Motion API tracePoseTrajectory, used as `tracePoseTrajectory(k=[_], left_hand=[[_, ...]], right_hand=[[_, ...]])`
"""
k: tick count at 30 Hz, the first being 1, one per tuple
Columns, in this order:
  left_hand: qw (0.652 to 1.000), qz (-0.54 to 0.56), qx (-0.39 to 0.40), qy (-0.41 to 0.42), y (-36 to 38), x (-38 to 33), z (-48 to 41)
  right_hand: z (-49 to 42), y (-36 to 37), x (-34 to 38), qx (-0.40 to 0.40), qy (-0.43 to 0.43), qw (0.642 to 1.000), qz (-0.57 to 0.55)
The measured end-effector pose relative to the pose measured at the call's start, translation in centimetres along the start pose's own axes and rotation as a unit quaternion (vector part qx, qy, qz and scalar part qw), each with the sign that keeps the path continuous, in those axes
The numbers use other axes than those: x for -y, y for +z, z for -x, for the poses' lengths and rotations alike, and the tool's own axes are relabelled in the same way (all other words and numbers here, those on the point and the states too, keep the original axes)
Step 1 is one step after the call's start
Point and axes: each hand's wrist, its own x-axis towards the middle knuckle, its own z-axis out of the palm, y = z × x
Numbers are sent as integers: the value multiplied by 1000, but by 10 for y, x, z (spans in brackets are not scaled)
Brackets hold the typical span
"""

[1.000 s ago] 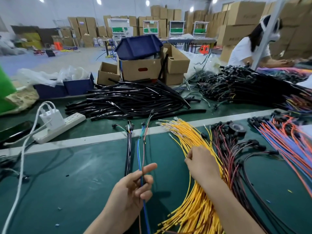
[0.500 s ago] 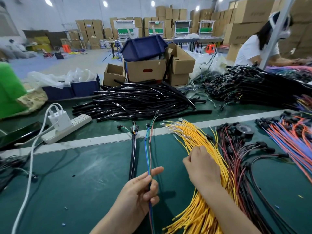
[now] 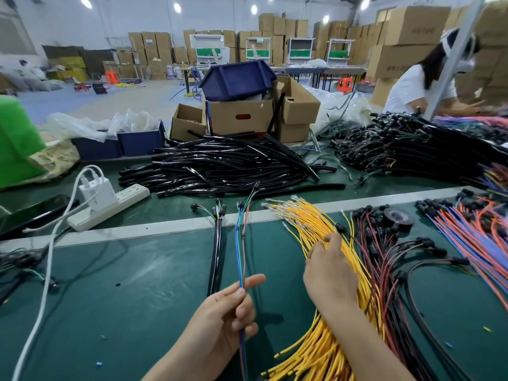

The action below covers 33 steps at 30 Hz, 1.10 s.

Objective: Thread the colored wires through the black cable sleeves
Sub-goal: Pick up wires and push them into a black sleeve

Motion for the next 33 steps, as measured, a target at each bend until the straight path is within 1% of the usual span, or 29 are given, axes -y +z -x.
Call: tracePoseTrajectory(k=[4, 6, 10, 11, 13, 17, 23, 27, 33], left_hand=[[1000, 0, 1, 6, 1, 0, 1], [1000, -1, 1, 8, 2, -1, 1], [1000, -11, 5, 17, 3, -1, 3], [1000, -13, 6, 19, 3, 0, 4], [1000, -15, 9, 22, 4, 0, 5], [999, -19, 11, 23, 3, 0, 4], [999, -28, 17, 19, 2, 2, 3], [999, -21, 27, 19, 0, 2, 3], [999, -20, 26, 19, 2, 2, 2]], right_hand=[[0, 3, 0, 7, -5, 1000, 13], [0, 6, -2, 7, -22, 1000, 11], [-3, 6, -3, -19, -64, 996, -60], [-4, 4, -4, -24, -62, 995, -77], [-6, 3, -9, -30, -54, 995, -74], [-5, 5, -14, 5, -37, 999, -38], [-7, 6, -13, 27, -45, 999, 0], [-8, 10, -13, 10, -61, 998, -30], [-14, 10, -16, -20, -51, 997, -62]])
